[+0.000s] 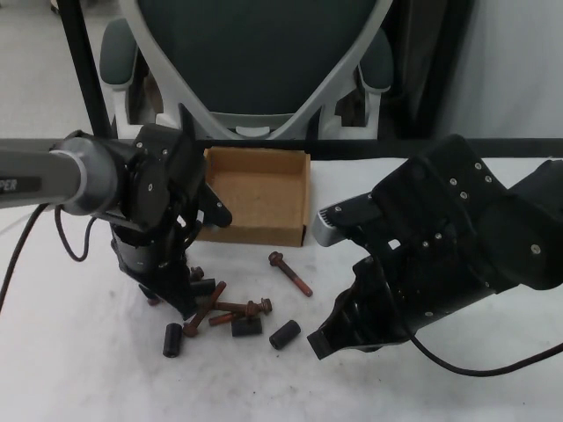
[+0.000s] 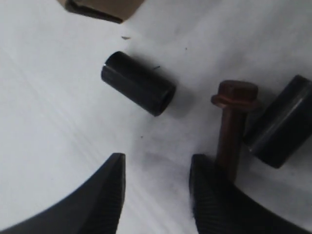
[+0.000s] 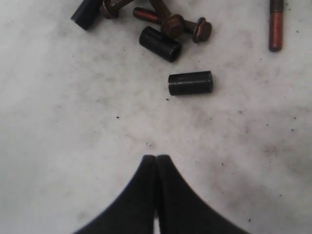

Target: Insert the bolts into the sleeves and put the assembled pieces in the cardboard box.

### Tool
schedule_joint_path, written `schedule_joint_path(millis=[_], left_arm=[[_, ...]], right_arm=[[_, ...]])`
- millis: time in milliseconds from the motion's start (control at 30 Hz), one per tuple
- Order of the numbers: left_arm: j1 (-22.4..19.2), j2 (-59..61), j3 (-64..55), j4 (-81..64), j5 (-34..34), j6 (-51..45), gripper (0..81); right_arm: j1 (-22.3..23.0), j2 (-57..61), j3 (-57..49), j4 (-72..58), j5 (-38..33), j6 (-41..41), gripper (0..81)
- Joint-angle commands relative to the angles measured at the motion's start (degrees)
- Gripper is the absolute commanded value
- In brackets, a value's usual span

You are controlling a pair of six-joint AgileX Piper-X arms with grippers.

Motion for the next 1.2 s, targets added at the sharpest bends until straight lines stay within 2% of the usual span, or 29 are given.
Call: schedule_joint_path(millis=[0, 167, 533, 867, 1167], left_arm=[[0.5, 0.3, -0.4, 0.4, 4.3, -0.6, 41.1], [0.8, 0.3, -1.1, 1.3, 8.2, -1.6, 41.1], [0.8, 0.2, -8.9, 10.2, 7.3, -2.6, 41.1], [0.6, 0.2, -11.5, 16.8, 16.3, -4.1, 41.1], [0.6, 0.4, -11.4, 18.3, 16.0, -4.1, 41.1]], right_arm=[[0.0, 0.0, -0.9, 0.3, 0.2, -0.7, 0.2], [0.0, 0.0, -0.9, -0.1, 1.5, -0.9, 0.2], [0.0, 0.0, -0.9, -0.2, 1.7, -0.9, 0.2], [0.0, 0.0, -0.9, -0.2, 1.7, -0.9, 0.2], [0.0, 0.0, -0.9, -0.2, 1.7, -0.4, 0.2]])
